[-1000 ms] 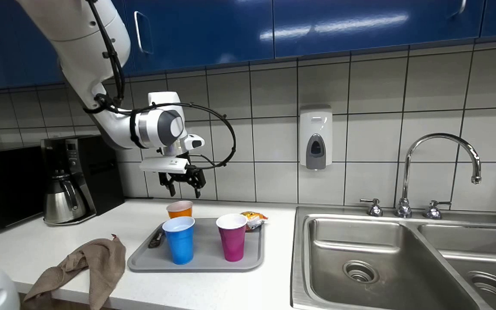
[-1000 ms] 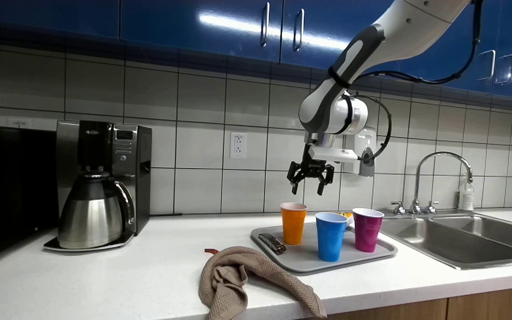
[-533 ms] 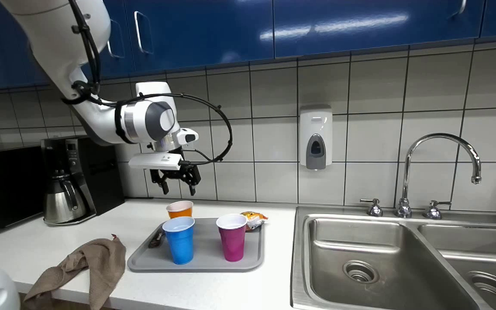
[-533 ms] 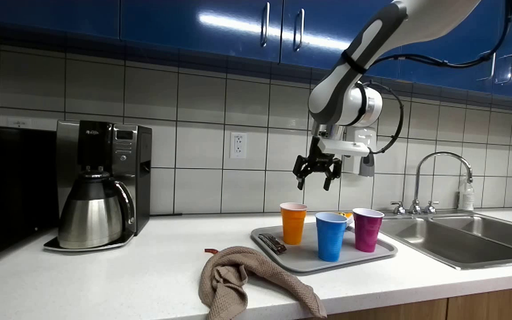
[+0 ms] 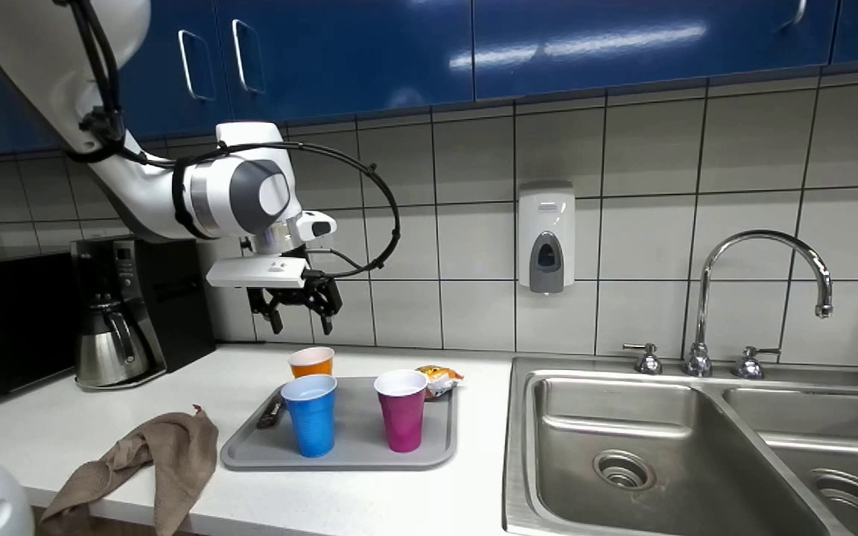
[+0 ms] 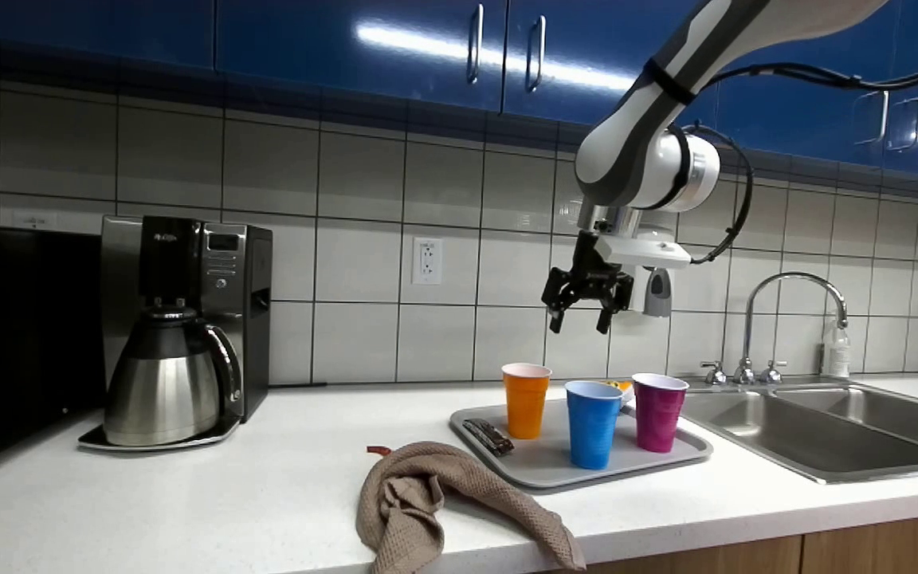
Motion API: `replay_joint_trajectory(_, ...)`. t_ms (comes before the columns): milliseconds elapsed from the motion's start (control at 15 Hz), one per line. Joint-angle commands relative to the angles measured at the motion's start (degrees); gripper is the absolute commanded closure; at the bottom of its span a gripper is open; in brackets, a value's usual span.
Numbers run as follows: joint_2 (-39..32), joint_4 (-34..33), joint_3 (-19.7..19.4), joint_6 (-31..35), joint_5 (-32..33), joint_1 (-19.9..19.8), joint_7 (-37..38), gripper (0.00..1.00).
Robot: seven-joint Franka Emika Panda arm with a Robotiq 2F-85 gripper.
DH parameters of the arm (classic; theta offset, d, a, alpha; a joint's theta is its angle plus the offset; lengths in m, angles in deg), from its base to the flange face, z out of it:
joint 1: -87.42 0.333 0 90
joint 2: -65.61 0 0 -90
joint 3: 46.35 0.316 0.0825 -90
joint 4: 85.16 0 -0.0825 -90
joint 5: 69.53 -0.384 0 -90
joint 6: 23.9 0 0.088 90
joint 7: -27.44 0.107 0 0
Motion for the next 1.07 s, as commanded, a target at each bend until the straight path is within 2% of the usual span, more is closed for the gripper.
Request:
replay_joint_trajectory(0, 5.5, 4.6, -0.3, -0.7, -1.7, -0.9, -3.8, 0.00)
replay_joint_trajectory(400, 8.7, 7.5, -1.1, -2.0, -0.6, -1.5, -3.6, 0.00)
replay_joint_trajectory(467, 5.8, 5.8, -0.6, -0.4, -0.9, -1.1, -2.5, 0.00)
replay_joint_trajectory(1000, 5.5, 6.0, -0.6, -0.3, -0.8, -1.1, -2.5, 0.00)
